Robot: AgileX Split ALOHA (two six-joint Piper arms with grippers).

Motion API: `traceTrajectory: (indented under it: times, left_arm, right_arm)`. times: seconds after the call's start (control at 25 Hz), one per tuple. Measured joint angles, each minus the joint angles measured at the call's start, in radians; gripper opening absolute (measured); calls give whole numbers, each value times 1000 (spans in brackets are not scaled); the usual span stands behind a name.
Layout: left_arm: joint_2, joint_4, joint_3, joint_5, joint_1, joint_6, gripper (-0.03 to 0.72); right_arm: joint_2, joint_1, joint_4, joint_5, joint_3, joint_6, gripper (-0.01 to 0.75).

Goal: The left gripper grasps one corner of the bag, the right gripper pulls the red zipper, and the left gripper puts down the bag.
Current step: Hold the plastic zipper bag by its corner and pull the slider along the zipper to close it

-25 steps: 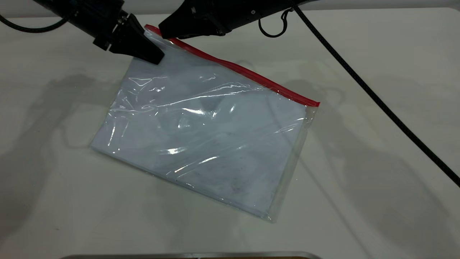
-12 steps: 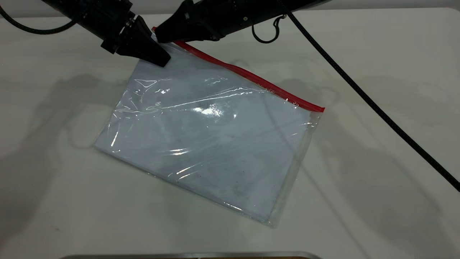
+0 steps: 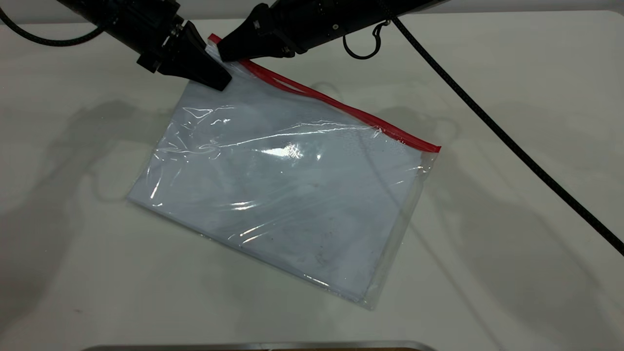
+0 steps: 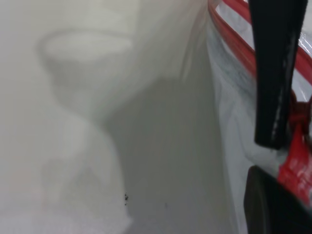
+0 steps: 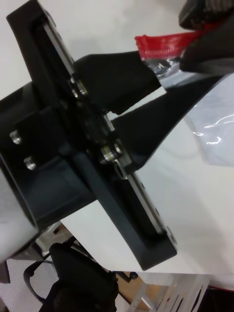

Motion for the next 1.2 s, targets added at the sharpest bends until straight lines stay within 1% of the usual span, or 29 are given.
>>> traceTrajectory:
  times: [0.08,0.16,0.32,0.48,0.72,1.2]
  left_arm:
    - [0,0,0,2,0,0,53]
    - [-2,4,0,4,0,0,53]
    - [-20,-4,0,11,9,1,53]
    - [-37,-65,1,46,37,40,53]
    - [-37,-145,2,84,68,73,53]
    - [-37,-244,4,139,107,104,53]
  right_arm:
    - [0,0,-1,1,0,0,54]
    - [0,-1,-5,5,-1,0,33]
    - [-1,-14,6,28,-5,0,33]
    - [-5,-32,36,59,-10,0,33]
    - [-6,-53,39,73,-11,0,33]
    - [-22,-82,-88,73,-20,23,33]
